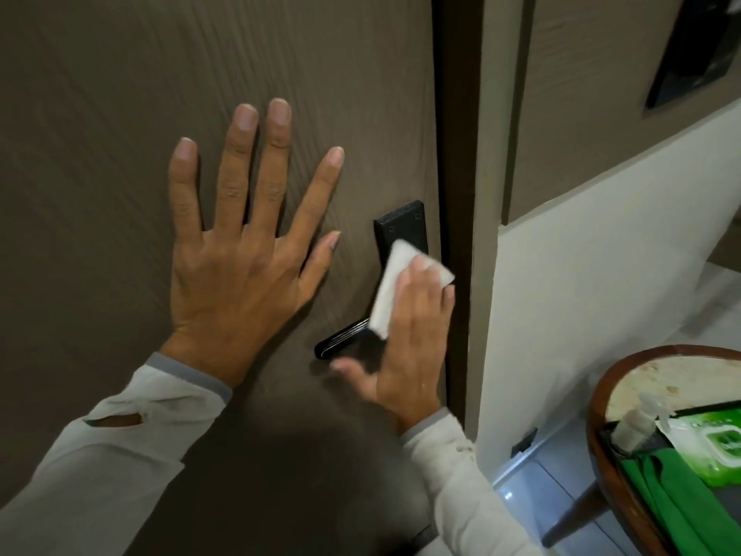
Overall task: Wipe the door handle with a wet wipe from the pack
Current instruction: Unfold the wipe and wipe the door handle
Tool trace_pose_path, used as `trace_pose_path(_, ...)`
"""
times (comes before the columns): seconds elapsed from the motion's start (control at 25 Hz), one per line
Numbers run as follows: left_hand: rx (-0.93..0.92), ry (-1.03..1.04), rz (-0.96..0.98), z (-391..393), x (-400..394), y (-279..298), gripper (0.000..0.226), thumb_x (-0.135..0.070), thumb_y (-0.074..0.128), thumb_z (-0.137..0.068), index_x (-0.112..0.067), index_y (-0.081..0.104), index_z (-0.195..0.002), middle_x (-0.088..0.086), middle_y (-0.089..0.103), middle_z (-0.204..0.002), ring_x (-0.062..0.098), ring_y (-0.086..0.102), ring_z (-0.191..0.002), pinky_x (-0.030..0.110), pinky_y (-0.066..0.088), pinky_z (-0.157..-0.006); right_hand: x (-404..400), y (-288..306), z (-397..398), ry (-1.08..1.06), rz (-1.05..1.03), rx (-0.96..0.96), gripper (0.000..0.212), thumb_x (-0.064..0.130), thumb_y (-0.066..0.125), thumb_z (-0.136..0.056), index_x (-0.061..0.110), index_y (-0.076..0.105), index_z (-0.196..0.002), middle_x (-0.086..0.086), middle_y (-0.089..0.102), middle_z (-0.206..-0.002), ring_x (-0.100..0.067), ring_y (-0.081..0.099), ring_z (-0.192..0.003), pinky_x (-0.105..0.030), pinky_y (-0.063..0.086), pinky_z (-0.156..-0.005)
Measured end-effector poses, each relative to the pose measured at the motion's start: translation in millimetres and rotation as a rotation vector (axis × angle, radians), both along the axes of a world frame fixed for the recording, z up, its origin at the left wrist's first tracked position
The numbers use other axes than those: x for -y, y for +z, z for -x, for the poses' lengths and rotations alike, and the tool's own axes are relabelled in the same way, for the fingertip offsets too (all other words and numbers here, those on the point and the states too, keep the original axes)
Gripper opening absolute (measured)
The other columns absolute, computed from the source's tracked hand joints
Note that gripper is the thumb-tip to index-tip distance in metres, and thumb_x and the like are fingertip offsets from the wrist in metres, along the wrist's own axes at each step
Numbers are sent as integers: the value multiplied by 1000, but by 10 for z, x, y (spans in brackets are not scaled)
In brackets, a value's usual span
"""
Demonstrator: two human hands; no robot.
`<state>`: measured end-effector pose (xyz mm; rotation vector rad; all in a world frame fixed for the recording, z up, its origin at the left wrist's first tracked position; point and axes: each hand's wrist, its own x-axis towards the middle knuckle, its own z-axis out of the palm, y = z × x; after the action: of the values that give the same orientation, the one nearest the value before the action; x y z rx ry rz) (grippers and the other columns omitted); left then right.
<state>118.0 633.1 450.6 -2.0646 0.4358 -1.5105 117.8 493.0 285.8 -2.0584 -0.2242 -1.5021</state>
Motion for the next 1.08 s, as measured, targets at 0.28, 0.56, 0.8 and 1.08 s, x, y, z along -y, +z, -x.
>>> trace_pose_path(0.28, -3, -8, -16, -9, 14, -7, 67, -55, 37, -114, -24, 17, -170, 25, 24, -169, 42, 17, -155, 67, 13, -119, -98, -92, 151, 129, -123, -28, 112, 88, 26, -89, 9, 4, -164, -9, 2, -176, -35, 11, -162, -54, 12, -131)
trace_pose_path(0.56, -3, 4, -14, -4, 17, -28, 67, -55, 35, -114, -25, 16, -170, 25, 24, -169, 41, 17, -155, 67, 13, -118, -105, -129, 165, 213, -200, -50, 112, 87, 30, -90, 9, -4, -164, -10, -6, -175, -40, 4, -161, -56, 13, -131)
trace_pose_path(0.8, -17, 6, 9, 15, 11, -39, 67, -56, 34, -114, -25, 15, -171, 22, 14, -170, 38, 6, -154, 68, 11, -118, -231, -162, 263, 183, -156, -65, 113, 87, 30, -90, 7, 1, -164, -13, -1, -175, -39, 9, -161, -53, 13, -131)
trace_pose_path(1.08, -22, 0, 7, 15, 14, -31, 69, -58, 34, -113, -25, 14, -171, 22, 14, -170, 38, 7, -154, 72, 11, -114, -226, -137, 301, 96, -136, -112, 113, 87, 27, -91, 5, -3, -163, -14, -3, -174, -35, 4, -162, -55, 15, -131)
